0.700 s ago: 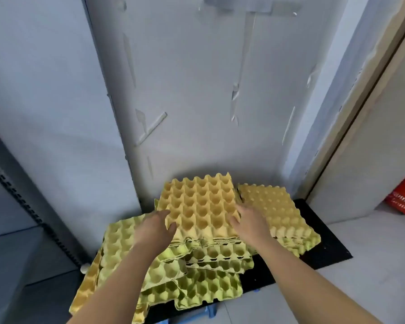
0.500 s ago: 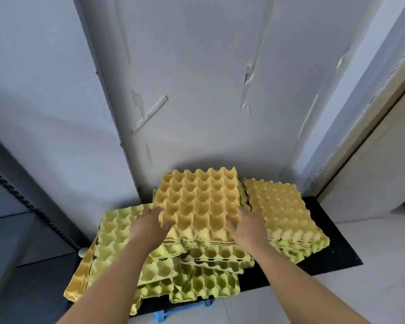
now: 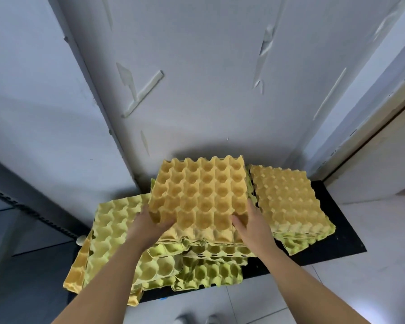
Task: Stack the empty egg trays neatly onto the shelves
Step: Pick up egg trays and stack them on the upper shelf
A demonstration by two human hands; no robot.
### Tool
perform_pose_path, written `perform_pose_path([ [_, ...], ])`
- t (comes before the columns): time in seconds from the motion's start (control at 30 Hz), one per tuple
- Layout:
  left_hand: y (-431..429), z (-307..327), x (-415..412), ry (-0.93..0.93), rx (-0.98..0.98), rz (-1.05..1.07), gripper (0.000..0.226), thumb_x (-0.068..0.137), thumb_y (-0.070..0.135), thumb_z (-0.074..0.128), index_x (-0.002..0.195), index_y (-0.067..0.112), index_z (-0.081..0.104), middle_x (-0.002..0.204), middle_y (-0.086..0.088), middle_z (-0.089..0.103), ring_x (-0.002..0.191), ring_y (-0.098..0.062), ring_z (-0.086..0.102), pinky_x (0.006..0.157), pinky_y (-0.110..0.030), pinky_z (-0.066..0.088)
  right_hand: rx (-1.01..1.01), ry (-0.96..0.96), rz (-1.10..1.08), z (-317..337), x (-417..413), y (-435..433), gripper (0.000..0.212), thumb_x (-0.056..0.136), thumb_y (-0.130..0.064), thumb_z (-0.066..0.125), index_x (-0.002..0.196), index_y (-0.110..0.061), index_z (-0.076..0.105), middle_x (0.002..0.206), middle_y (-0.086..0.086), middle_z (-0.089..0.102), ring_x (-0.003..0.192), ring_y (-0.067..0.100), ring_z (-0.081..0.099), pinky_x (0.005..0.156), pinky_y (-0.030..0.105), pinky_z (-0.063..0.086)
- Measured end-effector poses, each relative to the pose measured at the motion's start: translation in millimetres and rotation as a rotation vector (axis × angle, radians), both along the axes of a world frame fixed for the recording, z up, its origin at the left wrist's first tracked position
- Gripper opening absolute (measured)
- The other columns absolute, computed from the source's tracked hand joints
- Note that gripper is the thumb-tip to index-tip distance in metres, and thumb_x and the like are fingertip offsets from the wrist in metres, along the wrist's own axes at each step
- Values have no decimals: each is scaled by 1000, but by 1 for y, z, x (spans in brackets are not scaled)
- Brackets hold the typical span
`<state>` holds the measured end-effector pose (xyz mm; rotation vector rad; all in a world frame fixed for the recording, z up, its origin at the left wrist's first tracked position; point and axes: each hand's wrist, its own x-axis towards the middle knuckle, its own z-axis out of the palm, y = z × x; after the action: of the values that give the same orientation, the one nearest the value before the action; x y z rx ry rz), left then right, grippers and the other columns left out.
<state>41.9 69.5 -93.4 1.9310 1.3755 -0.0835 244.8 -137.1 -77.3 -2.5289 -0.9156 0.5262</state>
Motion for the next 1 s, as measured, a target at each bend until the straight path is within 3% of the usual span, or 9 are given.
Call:
perform_pose_path([
  [0.23,6,19,-12,-198,-3,86,122,33,95,65,135,32,40,125,0,57,115,-27,55,96,-51,48,138,74,-75,23,4,3,97,74,-83,39,148,-22,30,143,0,48,128,18,46,104,42,42],
  [0.47,-16,91,-38,-253,127,155,138,32,79,77,150,28,26,140,-10,40,130,-35,42,105,-54,40,194,61,-6,69,-6,11,113,65,-93,32,151,-20,25,132,9,59,119,26,56,103,44,43],
  [0.53,-24,108,-48,-246,192,194,133,37,77,77,149,29,25,140,-11,39,130,-35,42,105,-53,41,222,35,40,87,-12,15,102,74,-82,40,151,-17,25,129,5,60,118,21,57,107,43,39],
  [0.6,-34,120,-64,-253,242,242,129,38,79,77,148,31,27,136,-9,43,129,-32,42,103,-53,42,283,16,117,104,-19,18,102,74,-80,39,150,-14,26,82,-7,63,76,4,59,99,39,44],
  [0.67,-46,131,-84,-289,278,309,120,34,86,75,138,37,39,126,-3,52,123,-27,48,97,-53,48,315,-2,206,117,-24,22,109,70,-88,32,150,-15,28,60,-18,37,59,-3,37,91,38,48],
  [0.73,-62,143,-109,-339,301,376,104,32,89,74,122,44,48,117,3,59,110,-22,58,89,-50,53,335,4,289,133,-36,23,114,66,-94,27,149,-16,29,65,-19,34,70,6,40,87,36,47],
  [0.8,-81,158,-134,-392,332,439,95,32,86,77,114,45,51,114,3,61,105,-19,61,87,-48,55,400,44,362,147,-51,23,111,69,-91,34,149,-14,30,67,-11,51,70,9,46,83,35,47],
  [0.9,-116,192,-170,-436,437,542,85,37,80,80,107,44,50,117,4,53,112,-17,50,92,-43,49,470,80,476,169,-80,26,105,71,-87,41,147,-15,34,58,-15,39,52,-5,39,76,34,46],
  [1.0,-152,234,-206,-463,563,648,78,43,67,81,108,51,41,113,8,39,116,-18,46,92,-36,43,559,132,575,197,-112,34,98,67,-90,44,137,-21,48,73,-5,57,62,4,46,78,34,44],
])
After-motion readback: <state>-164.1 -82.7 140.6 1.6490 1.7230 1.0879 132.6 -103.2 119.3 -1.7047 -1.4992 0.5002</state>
